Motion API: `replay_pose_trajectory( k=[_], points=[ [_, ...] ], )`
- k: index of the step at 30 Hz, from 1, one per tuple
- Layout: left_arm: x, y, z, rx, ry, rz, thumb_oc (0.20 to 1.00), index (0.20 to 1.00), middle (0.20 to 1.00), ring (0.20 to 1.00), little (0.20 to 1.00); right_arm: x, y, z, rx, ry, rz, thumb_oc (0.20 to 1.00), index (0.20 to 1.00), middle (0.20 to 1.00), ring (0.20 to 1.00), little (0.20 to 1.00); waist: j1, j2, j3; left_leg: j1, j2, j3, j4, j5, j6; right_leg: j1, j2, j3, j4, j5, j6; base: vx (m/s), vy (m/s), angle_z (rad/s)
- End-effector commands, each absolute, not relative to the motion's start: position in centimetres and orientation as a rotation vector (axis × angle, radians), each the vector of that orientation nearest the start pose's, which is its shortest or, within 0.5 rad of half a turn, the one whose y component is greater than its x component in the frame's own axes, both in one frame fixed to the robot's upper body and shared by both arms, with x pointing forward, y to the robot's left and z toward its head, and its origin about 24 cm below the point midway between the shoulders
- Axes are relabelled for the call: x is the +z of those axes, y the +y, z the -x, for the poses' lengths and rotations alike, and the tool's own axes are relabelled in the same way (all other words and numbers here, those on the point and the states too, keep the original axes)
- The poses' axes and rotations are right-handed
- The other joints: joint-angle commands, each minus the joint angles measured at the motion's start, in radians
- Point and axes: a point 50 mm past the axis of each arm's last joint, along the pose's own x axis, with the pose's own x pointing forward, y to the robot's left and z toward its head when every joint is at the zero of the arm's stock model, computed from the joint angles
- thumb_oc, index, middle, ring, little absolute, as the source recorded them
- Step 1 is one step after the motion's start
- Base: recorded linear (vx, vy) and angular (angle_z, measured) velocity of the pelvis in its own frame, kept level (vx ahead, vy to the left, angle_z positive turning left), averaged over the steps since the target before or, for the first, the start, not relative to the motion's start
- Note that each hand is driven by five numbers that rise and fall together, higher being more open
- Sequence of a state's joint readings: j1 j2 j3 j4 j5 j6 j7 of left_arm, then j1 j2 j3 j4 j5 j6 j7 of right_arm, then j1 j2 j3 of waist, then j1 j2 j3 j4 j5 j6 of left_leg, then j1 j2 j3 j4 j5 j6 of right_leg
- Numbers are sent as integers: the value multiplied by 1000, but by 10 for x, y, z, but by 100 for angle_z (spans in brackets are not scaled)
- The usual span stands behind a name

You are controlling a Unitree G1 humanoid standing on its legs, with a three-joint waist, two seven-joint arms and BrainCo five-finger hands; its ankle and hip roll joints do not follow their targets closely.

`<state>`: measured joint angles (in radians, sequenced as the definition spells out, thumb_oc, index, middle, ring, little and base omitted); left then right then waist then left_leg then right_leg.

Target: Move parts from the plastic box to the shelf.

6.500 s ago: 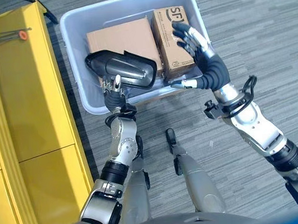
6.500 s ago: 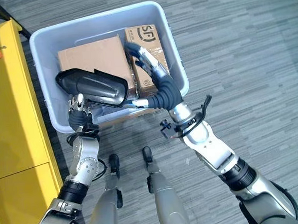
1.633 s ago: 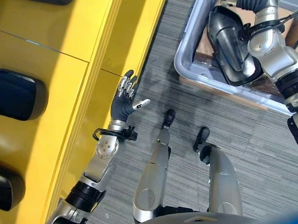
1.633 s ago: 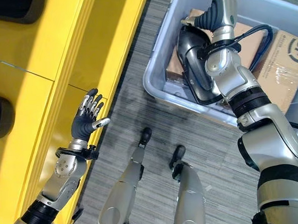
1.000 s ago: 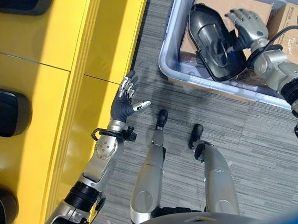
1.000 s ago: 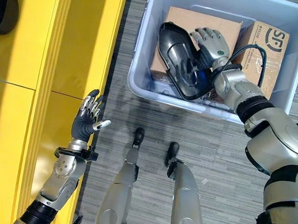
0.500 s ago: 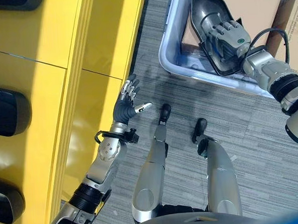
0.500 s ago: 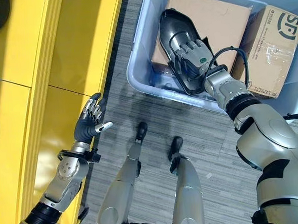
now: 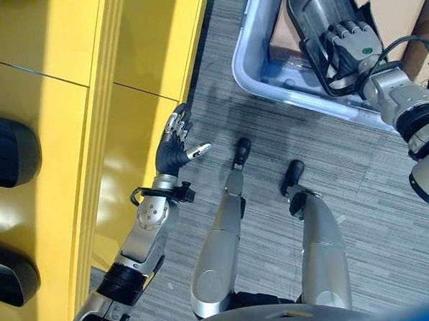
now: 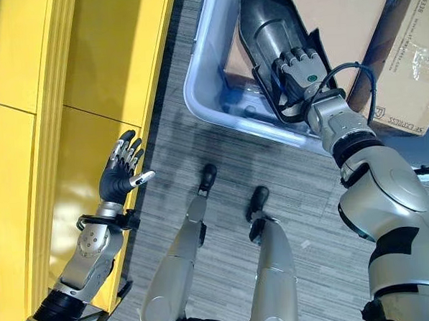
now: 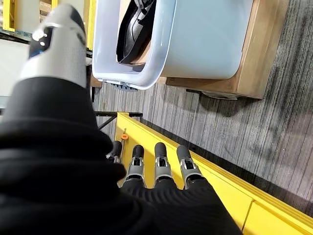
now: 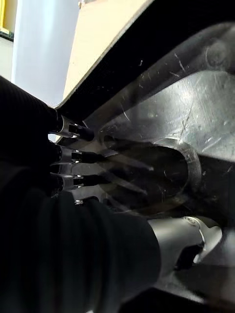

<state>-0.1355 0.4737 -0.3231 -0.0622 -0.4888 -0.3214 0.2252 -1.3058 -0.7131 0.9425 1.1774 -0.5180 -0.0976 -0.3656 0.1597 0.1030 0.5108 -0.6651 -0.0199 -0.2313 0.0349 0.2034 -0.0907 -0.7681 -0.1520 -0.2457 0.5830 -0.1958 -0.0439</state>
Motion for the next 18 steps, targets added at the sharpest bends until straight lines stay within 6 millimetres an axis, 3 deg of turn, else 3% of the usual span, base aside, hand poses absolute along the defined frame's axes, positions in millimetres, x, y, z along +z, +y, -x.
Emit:
replay_pose_trajectory(
  k=[1, 6, 11, 12, 13, 18],
  points=[
    [128, 149, -261, -176, -475, 144, 1000, 1000, 1000, 1000, 1000, 278, -282, -401, -464, -206, 1810, 1000, 1000, 1000, 1000, 1000, 18, 37, 9, 28, 136, 58, 112, -112, -49, 37, -90, 66, -171, 129, 158, 5, 2, 3],
    [132, 146, -262, -178, -493, 149, 1000, 1000, 1000, 1000, 1000, 281, -293, -397, -557, -185, 1697, 1000, 1000, 1000, 1000, 1000, 20, 52, 9, 20, 131, 59, 114, -112, -49, 24, -93, 72, -161, 127, 158, 5, 5, 4],
    [131, 147, -262, -153, -488, 156, 1000, 1000, 1000, 1000, 1000, 291, -309, -390, -689, -176, 1456, 1000, 1000, 1000, 1000, 1000, 21, 69, 9, 12, 123, 60, 120, -116, -48, 12, -100, 75, -146, 124, 158, 6, 4, 4],
    [131, 148, -263, -147, -489, 158, 1000, 1000, 1000, 1000, 1000, 294, -312, -388, -738, -193, 1298, 1000, 1000, 1000, 1000, 1000, 20, 75, 9, 12, 121, 61, 122, -117, -46, 11, -102, 75, -143, 122, 159, 9, 12, 6],
    [131, 148, -263, -147, -489, 158, 1000, 1000, 1000, 1000, 1000, 294, -312, -388, -738, -193, 1298, 1000, 1000, 1000, 1000, 1000, 20, 75, 9, 12, 121, 62, 122, -117, -46, 11, -102, 75, -143, 122, 159, 16, 19, 4],
    [127, 144, -263, -141, -464, 156, 1000, 1000, 1000, 1000, 1000, 300, -320, -383, -860, -241, 758, 1000, 1000, 1000, 1000, 1000, 14, 82, 9, 19, 120, 69, 123, -128, -40, 13, -103, 80, -139, 116, 159, 0, 0, 0]
  ],
)
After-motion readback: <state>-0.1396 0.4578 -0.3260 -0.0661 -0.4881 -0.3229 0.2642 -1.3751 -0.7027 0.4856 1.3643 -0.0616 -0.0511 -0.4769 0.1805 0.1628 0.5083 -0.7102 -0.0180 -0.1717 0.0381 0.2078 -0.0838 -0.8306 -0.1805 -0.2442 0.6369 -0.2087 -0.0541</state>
